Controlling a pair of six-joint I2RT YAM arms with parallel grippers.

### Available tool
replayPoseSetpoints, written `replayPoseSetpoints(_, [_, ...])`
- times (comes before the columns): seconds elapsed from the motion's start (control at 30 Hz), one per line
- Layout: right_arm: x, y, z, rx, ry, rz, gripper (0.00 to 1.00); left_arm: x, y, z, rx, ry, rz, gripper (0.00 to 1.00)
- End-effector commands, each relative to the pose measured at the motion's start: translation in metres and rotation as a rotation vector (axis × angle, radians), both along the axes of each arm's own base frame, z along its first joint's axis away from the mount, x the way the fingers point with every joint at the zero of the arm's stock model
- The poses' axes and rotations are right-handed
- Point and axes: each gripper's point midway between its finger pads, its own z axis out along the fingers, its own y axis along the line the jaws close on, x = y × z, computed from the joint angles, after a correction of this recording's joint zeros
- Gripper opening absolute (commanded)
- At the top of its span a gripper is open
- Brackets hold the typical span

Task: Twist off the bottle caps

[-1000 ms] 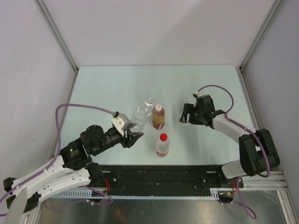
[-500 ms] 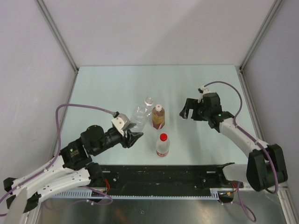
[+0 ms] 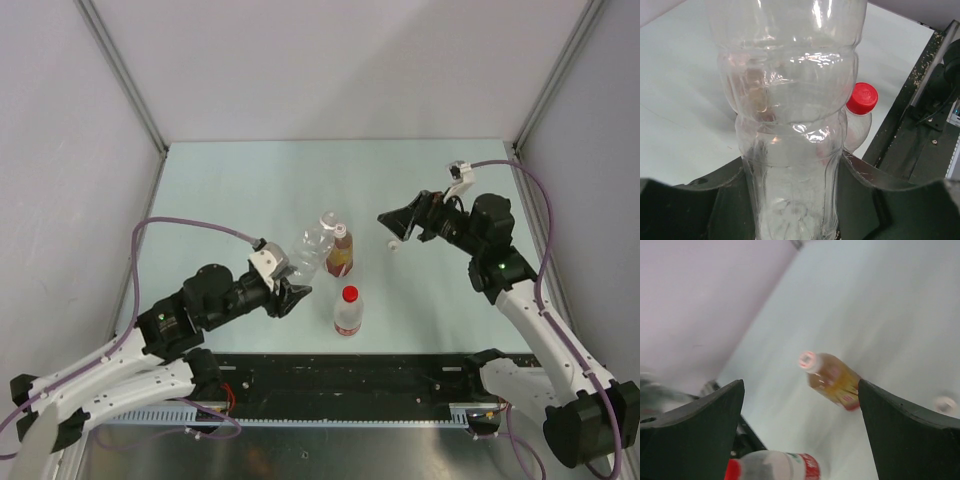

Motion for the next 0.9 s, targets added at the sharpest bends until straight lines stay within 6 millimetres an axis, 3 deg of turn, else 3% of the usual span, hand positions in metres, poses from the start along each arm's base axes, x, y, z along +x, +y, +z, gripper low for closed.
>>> replayPoseSetpoints(0.0, [-0.032,0.031,0.091,0.2,-0.198,0.209,0.99,-0.003,-0.007,0.031,-0.069,-0.033,-0.041,0.01])
replayPoseSetpoints(0.23, [-0.076,0.072,0.146,0.332,-0.309,0.465,0.99,-0.01,-0.017,0.034,-0.076,-0.01,-0.096,0.02])
replayPoseSetpoints(0.4, [-0.099,0.092,0.163,0.374,-0.362,0.574,0.98,-0.014,-0.02,0.034,-0.078,0.002,-0.118,0.02])
replayPoseSetpoints(0.6, [-0.105,0.109,0.161,0.364,-0.361,0.616,0.9,-0.016,-0.023,0.031,-0.074,0.015,-0.139,0.02])
replayPoseSetpoints(0.87, [-0.109,0.125,0.146,0.336,-0.327,0.652,0.67,-0.017,-0.023,0.033,-0.078,0.014,-0.141,0.02])
